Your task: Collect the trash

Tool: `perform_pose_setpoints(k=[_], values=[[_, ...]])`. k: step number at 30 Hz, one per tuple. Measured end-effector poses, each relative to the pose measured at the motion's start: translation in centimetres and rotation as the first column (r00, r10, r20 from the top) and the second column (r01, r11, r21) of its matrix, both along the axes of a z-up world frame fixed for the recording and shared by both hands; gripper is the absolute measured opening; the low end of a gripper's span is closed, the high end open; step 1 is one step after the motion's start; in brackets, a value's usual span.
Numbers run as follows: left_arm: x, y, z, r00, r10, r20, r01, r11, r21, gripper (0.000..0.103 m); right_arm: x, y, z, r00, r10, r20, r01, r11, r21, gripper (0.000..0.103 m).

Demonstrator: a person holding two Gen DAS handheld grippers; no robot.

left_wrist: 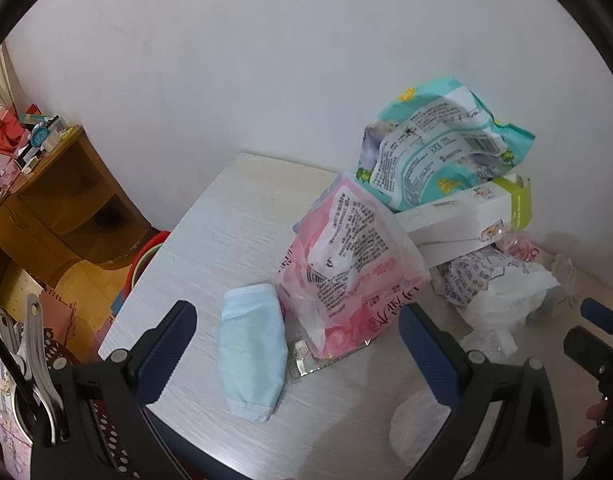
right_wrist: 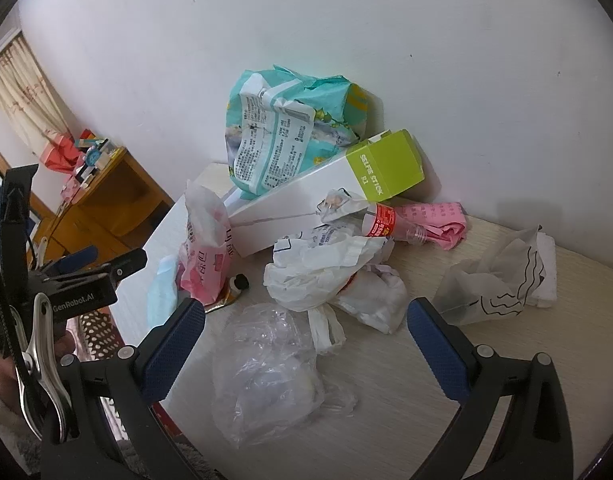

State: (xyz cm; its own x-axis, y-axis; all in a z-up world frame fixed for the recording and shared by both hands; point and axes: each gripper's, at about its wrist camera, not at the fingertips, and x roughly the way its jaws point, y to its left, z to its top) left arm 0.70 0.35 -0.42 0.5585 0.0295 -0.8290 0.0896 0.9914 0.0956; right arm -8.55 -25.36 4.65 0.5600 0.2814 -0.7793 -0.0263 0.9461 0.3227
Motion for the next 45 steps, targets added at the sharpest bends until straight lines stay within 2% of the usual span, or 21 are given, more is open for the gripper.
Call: perform_pose_setpoints(k=[28, 36, 42, 45], values=[[0.3, 0.0, -1.3, 0.999, -0.002, -0.04, 0.002, 1.0, -0.015, 0.103, 0.3, -0.4, -0.5, 1.0, -0.014, -0.017, 0.014, 1.0, 0.011, 0.103], [0.8, 1.1, -1.7, 0.997, -0.03, -0.067, 0.022, 0.993, -0.119, 0.103, 0.4, -0.3, -0.7, 1.0, -0.008, -0.026, 0.009, 1.0, 0.012, 0.103], [1.0, 1.3, -2.2, 0.996, -0.048, -0.075, 0.037, 0.989, -0.144, 0.103, 0.8, -0.3, -1.0, 0.999, -0.003, -0.045, 0.004, 1.0, 0.027, 0.103], [1.5, 1.8, -2.8, 0.995, -0.049, -0.086, 0.035, 0.987, -0.16, 0.099, 1.4, 0.3, -0.8, 0.998, 0.037, -0.045, -0.034, 0.998, 0.057, 0.1]])
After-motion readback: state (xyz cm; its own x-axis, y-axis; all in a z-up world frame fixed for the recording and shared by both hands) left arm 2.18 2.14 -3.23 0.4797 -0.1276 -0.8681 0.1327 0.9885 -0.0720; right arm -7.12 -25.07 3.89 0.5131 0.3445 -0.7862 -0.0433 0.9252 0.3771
